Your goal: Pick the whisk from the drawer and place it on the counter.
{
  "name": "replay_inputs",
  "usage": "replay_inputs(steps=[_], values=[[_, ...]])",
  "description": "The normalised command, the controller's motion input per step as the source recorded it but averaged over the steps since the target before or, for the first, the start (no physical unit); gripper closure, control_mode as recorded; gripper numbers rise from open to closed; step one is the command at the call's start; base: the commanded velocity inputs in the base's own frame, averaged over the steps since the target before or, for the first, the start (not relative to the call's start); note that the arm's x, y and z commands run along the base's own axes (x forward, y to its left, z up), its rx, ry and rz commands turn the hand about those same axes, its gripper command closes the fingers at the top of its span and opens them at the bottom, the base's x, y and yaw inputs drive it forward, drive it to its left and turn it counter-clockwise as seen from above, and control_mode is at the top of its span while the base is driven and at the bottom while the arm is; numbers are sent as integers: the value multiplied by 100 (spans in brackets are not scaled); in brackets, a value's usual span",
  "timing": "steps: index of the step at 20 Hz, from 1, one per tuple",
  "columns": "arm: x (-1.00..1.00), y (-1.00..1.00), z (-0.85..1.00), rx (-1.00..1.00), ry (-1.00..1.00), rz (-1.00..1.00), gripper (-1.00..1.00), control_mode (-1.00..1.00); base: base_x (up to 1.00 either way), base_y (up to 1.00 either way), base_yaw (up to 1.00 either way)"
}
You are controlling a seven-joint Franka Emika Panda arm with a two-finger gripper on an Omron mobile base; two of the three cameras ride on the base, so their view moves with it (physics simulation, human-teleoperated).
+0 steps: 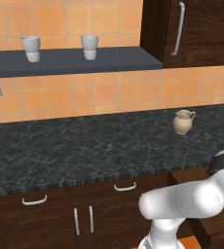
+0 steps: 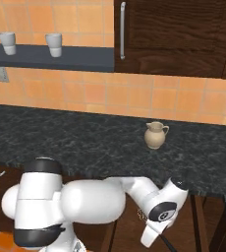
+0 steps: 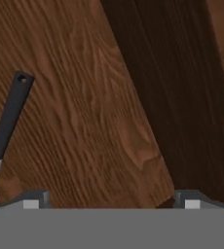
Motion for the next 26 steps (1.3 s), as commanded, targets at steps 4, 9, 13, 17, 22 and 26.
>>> replay_inputs(steps=[4, 9, 13, 17, 22, 26], values=[[52, -15, -18, 1, 0, -1, -100, -100, 0, 0, 0], [40, -25, -14, 1, 0, 0, -100, -100, 0, 0, 0], [25, -9, -41, 0, 1, 0, -100, -100, 0, 0, 0], [29, -14, -32, 0, 0, 0, -100, -100, 0, 0, 0], [25, -20, -43, 0, 0, 0, 100, -100, 0, 0, 0], [11, -20, -55, 0, -2, 0, 100, -100, 0, 0, 0]])
